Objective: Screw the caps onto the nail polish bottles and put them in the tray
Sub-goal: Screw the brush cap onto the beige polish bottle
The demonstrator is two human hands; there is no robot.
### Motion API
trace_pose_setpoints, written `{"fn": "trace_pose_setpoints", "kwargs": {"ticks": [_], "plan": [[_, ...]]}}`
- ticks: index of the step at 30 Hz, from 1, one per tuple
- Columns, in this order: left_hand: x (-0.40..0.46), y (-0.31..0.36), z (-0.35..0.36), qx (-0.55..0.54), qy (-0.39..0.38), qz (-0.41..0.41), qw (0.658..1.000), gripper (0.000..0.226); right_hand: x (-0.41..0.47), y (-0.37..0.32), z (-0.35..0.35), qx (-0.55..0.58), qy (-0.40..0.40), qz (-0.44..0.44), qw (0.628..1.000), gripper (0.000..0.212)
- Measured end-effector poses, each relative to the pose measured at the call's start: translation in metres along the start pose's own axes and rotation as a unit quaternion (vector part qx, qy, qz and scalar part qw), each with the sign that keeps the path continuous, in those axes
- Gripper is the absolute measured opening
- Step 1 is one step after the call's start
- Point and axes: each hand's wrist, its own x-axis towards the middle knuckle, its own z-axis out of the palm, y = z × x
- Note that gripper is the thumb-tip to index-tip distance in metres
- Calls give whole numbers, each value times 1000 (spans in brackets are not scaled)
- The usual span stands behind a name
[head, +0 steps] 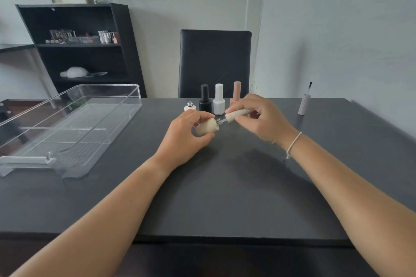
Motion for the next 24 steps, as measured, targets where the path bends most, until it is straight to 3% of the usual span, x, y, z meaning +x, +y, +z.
{"fn": "trace_pose_setpoints", "kwargs": {"ticks": [14,24], "plan": [[0,1,0,5,-1,18,1000,34,-1,-5,9,-22,-35,-30,999,19],[-1,2,0,7,-1,17,1000,33,0,2,9,-16,-38,2,999,5]]}}
